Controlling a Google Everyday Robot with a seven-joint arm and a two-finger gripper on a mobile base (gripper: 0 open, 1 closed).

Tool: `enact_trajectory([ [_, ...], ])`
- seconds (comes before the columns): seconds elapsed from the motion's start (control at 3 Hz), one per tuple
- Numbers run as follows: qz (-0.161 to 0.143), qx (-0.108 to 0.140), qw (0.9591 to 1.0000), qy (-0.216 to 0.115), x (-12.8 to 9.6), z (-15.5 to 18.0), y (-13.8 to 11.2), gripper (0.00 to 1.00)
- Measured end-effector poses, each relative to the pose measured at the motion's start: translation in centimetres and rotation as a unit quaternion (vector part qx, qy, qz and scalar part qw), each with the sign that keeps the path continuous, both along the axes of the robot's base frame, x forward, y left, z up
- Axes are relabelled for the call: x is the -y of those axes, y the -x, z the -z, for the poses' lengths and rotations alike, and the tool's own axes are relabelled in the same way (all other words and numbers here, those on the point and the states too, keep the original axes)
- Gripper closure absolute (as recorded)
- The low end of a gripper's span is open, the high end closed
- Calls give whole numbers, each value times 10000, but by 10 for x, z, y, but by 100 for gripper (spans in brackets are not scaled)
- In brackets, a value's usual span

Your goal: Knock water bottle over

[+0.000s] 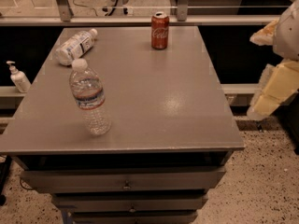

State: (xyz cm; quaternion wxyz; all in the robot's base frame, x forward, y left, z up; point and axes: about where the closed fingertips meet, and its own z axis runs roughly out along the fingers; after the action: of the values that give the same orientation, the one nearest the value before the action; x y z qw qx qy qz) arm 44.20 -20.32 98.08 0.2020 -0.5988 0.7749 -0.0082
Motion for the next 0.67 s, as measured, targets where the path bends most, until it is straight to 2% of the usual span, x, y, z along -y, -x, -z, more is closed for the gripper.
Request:
enact_trajectory([
  [0.33, 23, 28, 9945, -1044, -25, 20, -13, 0],
  [0.67, -169, 100, 9769, -2129, -73, 29, -26, 0],
])
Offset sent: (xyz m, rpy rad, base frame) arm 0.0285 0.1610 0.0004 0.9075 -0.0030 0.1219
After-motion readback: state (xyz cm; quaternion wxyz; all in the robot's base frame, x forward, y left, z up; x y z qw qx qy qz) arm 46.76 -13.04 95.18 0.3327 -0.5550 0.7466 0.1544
